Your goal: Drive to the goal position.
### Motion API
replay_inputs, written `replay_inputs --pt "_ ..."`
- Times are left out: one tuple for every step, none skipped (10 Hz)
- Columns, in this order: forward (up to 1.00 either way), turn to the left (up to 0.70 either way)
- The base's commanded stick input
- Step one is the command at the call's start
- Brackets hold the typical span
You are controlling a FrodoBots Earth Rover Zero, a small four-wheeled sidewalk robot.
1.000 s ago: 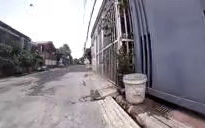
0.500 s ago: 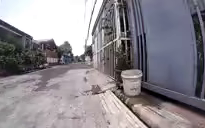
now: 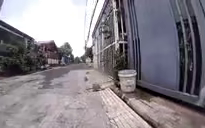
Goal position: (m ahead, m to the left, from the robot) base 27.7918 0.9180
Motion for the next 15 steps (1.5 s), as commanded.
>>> replay_inputs --pt "0.00 0.18" --pt "0.00 0.00" --pt "0.00 0.00" --pt "0.00 0.00" --pt "0.00 0.00" --pt "0.00 0.00" --pt "0.00 0.00" --pt "0.00 0.00" --pt "0.00 0.00" --pt "0.00 0.00" --pt "0.00 0.02" --pt "0.00 0.37" --pt "0.00 0.45" --pt "0.00 0.45" --pt "0.00 0.45"
